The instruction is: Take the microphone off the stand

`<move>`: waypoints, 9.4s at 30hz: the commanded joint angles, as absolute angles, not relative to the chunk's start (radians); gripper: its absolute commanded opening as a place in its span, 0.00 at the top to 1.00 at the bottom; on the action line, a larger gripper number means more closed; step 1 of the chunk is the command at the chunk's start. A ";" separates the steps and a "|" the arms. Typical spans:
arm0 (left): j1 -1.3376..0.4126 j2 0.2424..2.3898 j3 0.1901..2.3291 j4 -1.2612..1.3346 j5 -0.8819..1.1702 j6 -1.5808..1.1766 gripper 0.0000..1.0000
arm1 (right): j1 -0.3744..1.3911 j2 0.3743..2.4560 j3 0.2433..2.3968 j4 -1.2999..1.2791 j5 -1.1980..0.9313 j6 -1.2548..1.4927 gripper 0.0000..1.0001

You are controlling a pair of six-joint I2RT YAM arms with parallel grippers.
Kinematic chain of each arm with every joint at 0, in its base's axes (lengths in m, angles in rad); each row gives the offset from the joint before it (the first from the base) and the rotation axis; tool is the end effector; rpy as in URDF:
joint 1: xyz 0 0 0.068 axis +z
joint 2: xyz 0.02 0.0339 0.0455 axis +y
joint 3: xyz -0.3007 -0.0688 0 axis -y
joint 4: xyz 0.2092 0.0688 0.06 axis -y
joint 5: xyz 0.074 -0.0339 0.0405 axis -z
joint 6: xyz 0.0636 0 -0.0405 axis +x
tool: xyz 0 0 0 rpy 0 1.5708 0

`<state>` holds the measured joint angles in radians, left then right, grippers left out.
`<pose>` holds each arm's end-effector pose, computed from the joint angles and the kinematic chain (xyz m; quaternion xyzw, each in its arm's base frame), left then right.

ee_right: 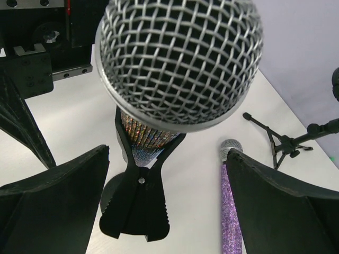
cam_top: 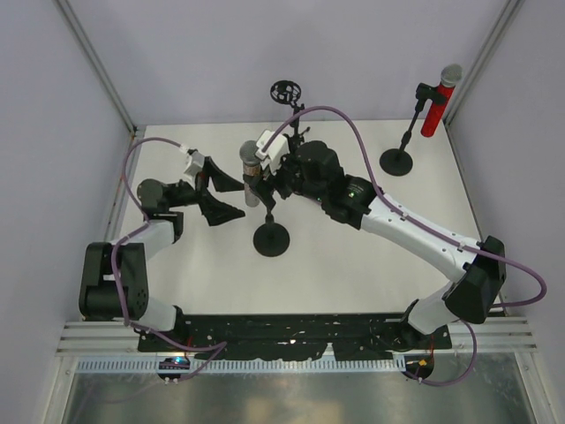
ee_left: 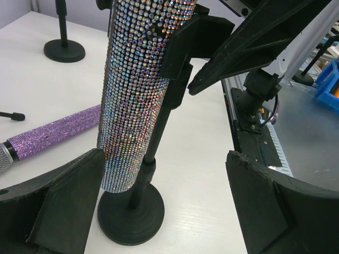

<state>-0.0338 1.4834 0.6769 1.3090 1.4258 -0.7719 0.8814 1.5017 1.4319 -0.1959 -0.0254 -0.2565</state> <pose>0.2525 -0.0715 0.3436 0.3861 0.5623 -0.5616 0.4684 0.2181 0.2671 0.4226 -0.4345 0.6652 0.1962 0.5747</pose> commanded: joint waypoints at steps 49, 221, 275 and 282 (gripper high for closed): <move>-0.184 1.201 0.834 0.060 1.262 0.463 0.03 | 0.732 1.236 1.312 -0.370 -0.611 -0.549 0.05; -0.198 1.195 0.626 0.672 1.253 -0.060 0.59 | 0.747 1.304 1.206 -0.021 -0.615 -0.325 0.94; 0.058 1.272 0.545 1.378 1.154 -0.568 1.00 | 0.739 1.252 1.172 0.012 -0.632 -0.327 0.05; 0.084 1.177 0.612 0.961 1.077 -0.286 1.00 | 0.707 1.178 1.238 -0.168 -0.580 -0.447 0.05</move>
